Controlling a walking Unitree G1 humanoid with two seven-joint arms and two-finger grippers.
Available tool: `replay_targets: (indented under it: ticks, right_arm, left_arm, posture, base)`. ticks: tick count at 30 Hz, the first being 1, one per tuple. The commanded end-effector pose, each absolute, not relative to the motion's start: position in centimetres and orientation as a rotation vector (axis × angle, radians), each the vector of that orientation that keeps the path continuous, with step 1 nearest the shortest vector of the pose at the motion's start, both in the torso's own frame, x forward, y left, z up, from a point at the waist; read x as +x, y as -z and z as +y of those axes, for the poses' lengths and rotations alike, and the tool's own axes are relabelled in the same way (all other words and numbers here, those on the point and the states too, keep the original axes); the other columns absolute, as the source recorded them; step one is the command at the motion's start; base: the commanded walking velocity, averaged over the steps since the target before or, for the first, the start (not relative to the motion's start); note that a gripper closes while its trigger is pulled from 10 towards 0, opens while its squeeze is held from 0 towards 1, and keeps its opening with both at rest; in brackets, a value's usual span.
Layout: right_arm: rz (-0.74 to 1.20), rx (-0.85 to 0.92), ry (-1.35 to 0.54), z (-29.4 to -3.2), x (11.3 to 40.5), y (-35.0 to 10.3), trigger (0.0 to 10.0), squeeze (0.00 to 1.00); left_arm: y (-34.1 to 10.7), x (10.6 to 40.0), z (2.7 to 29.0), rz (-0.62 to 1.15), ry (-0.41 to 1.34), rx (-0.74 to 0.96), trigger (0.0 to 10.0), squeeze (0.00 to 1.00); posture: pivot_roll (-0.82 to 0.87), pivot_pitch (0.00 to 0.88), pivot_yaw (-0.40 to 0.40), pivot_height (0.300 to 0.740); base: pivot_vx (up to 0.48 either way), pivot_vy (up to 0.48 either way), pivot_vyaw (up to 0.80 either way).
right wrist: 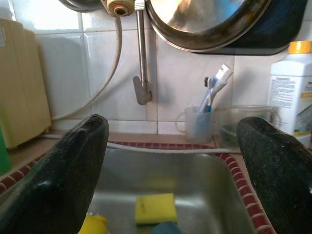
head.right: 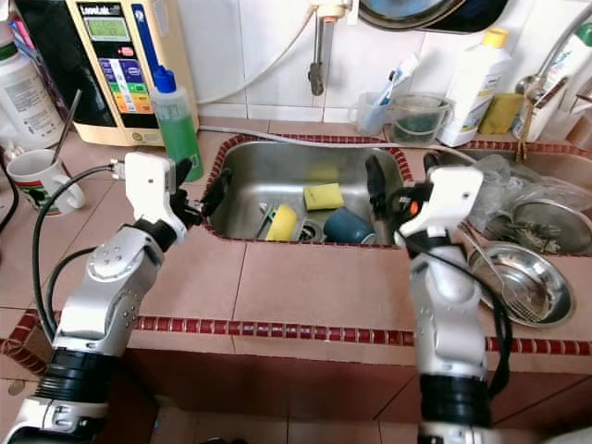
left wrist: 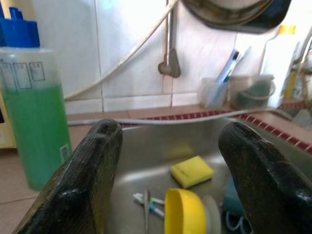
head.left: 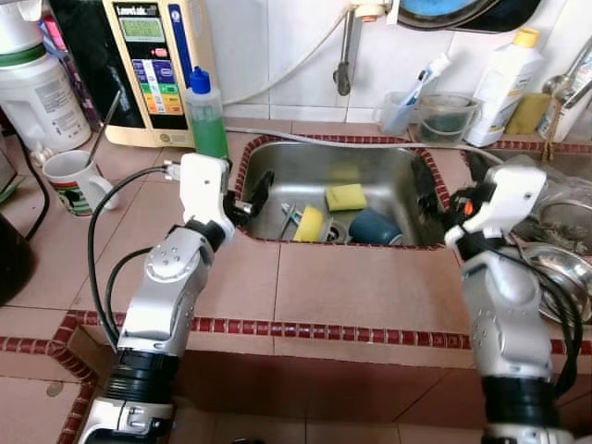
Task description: Kitchen organization
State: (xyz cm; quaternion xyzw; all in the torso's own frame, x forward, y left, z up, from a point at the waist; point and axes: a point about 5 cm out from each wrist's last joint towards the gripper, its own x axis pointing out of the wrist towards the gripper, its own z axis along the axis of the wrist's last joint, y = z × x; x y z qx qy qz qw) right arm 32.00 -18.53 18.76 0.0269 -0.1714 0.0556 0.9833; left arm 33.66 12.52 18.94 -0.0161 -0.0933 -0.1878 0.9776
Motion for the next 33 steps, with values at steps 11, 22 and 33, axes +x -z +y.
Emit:
replay_targets:
  ticks: [11,22,33]
  right_arm:
    - [-0.354,0.021,-0.117,-17.5,31.1,-18.3,10.0,0.0]
    - [-0.343,-0.007,-0.143,-16.9,31.6,-18.0,10.0,0.0]
    - [-0.341,-0.017,-0.155,-16.9,31.8,-18.2,10.0,0.0]
  left_arm:
    - [-18.4,32.9,13.4,-0.226,0.358,0.015,10.0,0.0]
    - [-17.9,32.4,13.9,-0.226,0.344,0.012,10.0,0.0]
    - [-18.0,32.3,14.0,-0.233,0.331,0.006,10.0,0.0]
  posture:
    - [-0.04,0.0,0.024,0.74]
    - [-0.01,0.0,0.004,0.74]
    - [-0.01,0.0,-0.008,0.74]
  base:
    - [0.0,0.0,0.0]
    - [0.0,-0.466,0.0]
    - [0.0,-0.48,0.0]
